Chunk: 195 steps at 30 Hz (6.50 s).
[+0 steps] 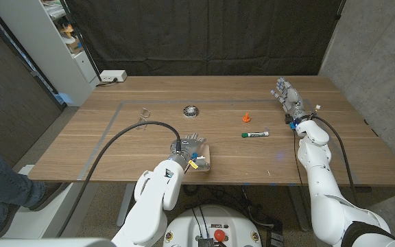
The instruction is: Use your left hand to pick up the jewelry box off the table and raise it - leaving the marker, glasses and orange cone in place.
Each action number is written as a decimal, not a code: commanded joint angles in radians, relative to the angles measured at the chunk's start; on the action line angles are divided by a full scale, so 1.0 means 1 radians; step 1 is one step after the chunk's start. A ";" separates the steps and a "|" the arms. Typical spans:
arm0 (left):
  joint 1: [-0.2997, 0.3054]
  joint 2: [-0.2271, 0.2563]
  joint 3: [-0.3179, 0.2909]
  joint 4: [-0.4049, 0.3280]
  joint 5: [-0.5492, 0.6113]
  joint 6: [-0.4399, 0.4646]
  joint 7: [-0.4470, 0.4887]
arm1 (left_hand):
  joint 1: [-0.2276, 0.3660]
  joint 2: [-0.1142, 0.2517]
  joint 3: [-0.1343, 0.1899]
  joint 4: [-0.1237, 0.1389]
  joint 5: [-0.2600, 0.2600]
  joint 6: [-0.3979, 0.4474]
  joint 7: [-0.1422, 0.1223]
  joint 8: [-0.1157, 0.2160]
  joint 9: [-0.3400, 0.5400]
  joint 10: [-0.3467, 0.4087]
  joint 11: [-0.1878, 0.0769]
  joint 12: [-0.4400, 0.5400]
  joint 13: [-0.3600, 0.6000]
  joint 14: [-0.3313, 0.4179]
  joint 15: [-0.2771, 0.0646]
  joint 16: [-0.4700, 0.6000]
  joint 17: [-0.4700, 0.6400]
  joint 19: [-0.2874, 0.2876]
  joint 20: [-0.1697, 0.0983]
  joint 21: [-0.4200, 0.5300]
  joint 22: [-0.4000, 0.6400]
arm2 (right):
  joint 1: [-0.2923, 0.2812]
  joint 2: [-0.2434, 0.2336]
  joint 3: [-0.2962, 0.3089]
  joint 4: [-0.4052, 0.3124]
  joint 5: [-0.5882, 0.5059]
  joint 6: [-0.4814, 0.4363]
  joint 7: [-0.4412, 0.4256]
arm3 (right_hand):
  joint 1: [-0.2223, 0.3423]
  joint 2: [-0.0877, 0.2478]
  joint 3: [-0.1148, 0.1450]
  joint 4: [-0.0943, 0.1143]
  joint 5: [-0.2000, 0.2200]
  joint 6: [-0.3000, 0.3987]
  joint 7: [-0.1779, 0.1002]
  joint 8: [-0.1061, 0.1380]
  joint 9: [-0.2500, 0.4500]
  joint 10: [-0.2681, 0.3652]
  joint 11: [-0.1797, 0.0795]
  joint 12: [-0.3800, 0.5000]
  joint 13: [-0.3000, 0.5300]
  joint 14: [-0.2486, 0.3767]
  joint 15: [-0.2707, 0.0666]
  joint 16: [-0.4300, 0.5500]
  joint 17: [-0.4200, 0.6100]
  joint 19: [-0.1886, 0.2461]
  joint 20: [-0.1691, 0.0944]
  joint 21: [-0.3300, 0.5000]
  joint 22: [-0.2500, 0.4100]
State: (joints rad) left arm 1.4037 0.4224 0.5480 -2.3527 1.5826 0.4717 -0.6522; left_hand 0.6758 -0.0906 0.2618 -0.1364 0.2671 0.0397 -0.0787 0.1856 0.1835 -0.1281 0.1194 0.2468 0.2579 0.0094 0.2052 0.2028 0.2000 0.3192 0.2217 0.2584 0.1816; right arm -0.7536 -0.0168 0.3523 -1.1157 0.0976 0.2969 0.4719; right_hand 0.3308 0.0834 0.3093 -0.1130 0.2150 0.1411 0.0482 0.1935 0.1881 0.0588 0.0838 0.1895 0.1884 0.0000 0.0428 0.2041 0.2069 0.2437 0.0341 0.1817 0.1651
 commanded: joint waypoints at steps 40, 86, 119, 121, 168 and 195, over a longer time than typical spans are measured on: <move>-0.087 -0.033 0.036 0.074 -0.031 0.036 -0.127 | 0.095 0.058 0.033 -0.017 -0.010 0.034 0.002 0.019 0.005 0.025 -0.007 0.016 0.006 0.056 -0.018 0.023 0.007 0.047 -0.001 -0.005 0.010 | -0.010 0.002 0.007 -0.014 0.003 0.001 -0.008 | -0.008 -0.005 0.000 -0.004 0.002 -0.001 -0.008 0.003 0.004 0.003 -0.003 0.008 0.004 0.003 0.008 0.001 0.003 0.001 0.007 0.008 0.005; -0.171 0.012 0.030 0.095 -0.173 0.077 -0.078 | 0.379 0.176 0.102 -0.030 -0.083 0.221 0.112 0.047 0.009 0.219 -0.047 0.096 0.023 0.211 -0.074 0.098 0.051 0.271 0.000 0.050 0.018 | 0.012 -0.004 -0.005 0.008 -0.015 -0.004 -0.028 | -0.010 -0.005 -0.001 -0.004 0.002 0.002 -0.011 0.004 0.004 0.005 -0.004 0.009 0.004 0.002 0.008 0.001 0.003 0.000 0.007 0.008 0.005; -0.192 0.043 0.006 0.064 -0.189 0.073 -0.110 | 0.400 0.189 0.095 -0.025 -0.081 0.238 0.111 0.043 0.010 0.236 -0.051 0.103 0.032 0.224 -0.076 0.115 0.069 0.281 0.000 0.051 0.019 | 0.020 0.011 -0.011 0.009 -0.012 0.010 -0.050 | -0.009 -0.004 -0.001 -0.006 0.003 0.003 -0.010 0.003 0.004 0.009 -0.002 0.010 0.004 0.005 0.007 0.002 0.002 0.003 0.006 0.009 0.005; -0.192 0.045 0.004 0.063 -0.193 0.072 -0.108 | 0.400 0.189 0.094 -0.024 -0.081 0.239 0.111 0.043 0.010 0.234 -0.053 0.102 0.033 0.223 -0.076 0.115 0.070 0.281 0.000 0.051 0.019 | 0.021 0.011 -0.011 0.010 -0.012 0.010 -0.050 | -0.009 -0.004 0.000 -0.006 0.003 0.003 -0.010 0.003 0.004 0.009 -0.002 0.010 0.004 0.006 0.008 0.002 0.002 0.005 0.007 0.010 0.005; -0.196 0.083 -0.065 -0.011 -0.222 0.034 -0.119 | 0.393 0.199 0.067 -0.010 -0.083 0.242 0.116 0.031 0.011 0.245 -0.054 0.109 0.046 0.233 -0.059 0.131 0.088 0.277 0.001 0.047 0.022 | 0.027 0.026 -0.030 -0.011 -0.027 -0.003 -0.081 | -0.008 -0.003 0.000 -0.008 0.003 0.003 -0.012 0.003 0.004 0.009 -0.003 0.009 0.005 0.009 0.009 0.002 0.002 0.011 0.017 0.010 0.004; -0.204 0.114 -0.103 -0.033 -0.276 0.022 -0.095 | 0.407 0.208 0.063 -0.014 -0.081 0.251 0.120 0.029 0.012 0.252 -0.050 0.112 0.054 0.246 -0.058 0.139 0.091 0.278 0.000 0.047 0.023 | 0.024 0.033 -0.033 -0.039 -0.033 -0.013 -0.103 | -0.010 -0.002 0.000 -0.007 0.002 0.003 -0.012 0.003 0.004 0.009 0.000 0.009 0.005 0.010 0.008 0.003 0.002 0.012 0.017 0.010 0.004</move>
State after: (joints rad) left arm 1.1960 0.5248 0.4634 -2.3721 1.3282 0.4939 -0.7579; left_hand 0.8770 -0.0888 0.3266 -0.1513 0.1825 0.2414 0.0056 0.2118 0.1941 0.1138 0.0715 0.3552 0.3092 0.2452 0.1442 0.3369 0.2857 0.5860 0.2343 0.3038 0.2024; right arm -0.7286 0.0125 0.3212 -1.1443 0.0677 0.2890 0.3778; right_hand 0.3268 0.0793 0.3065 -0.1158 0.2150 0.1411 0.0410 0.1935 0.1881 0.0640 0.0786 0.1895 0.1880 0.0036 0.0464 0.2041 0.2069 0.2580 0.0483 0.1895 0.1652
